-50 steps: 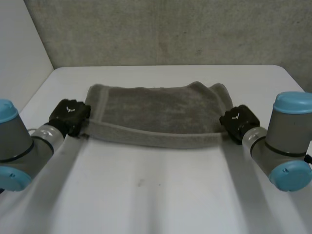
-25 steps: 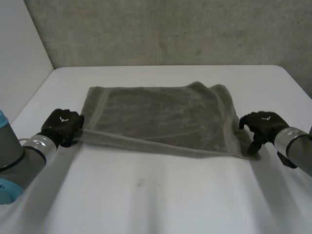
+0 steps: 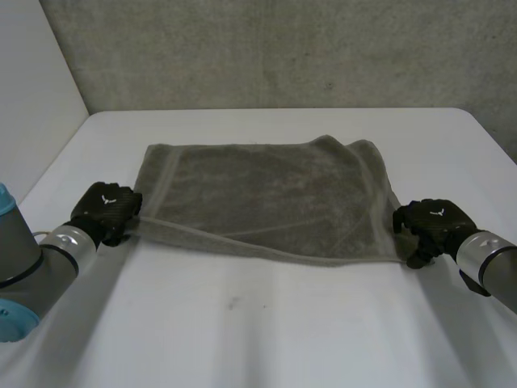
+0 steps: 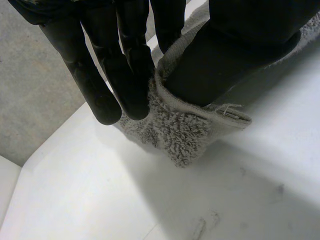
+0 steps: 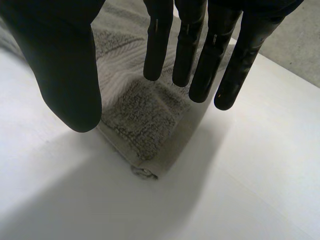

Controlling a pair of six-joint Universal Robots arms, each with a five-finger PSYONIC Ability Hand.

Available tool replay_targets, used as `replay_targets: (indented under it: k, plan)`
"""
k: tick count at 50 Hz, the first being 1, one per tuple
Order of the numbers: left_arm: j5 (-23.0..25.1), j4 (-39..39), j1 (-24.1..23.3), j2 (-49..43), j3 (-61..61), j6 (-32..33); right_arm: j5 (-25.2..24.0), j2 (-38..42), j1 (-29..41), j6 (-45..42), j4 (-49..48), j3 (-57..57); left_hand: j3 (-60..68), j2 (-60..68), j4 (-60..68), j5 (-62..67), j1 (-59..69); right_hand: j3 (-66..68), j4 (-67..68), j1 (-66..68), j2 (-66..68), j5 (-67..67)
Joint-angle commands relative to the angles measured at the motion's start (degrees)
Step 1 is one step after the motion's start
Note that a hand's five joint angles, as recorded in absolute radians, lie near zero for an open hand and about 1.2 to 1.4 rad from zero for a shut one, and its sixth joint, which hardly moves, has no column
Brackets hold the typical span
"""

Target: Fold the towel.

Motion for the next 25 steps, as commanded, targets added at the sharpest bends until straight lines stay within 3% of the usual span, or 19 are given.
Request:
replay_targets:
  k: [1,25]
  plan:
    - [0.03,0.01,0.31,-0.09,0.01,0.0,0.13,2.58,0.16,-2.35,0.08,-1.16,10.35,10.25,10.51,10.3,11.18,6.25,6.33,12.02,7.12,7.41]
    - [0.03,0.01,0.13,-0.09,0.1,0.0,0.92,7.5,0.42,-2.8,0.08,-6.78,10.35,10.25,10.51,10.3,11.18,12.47,12.55,18.24,13.34,13.63]
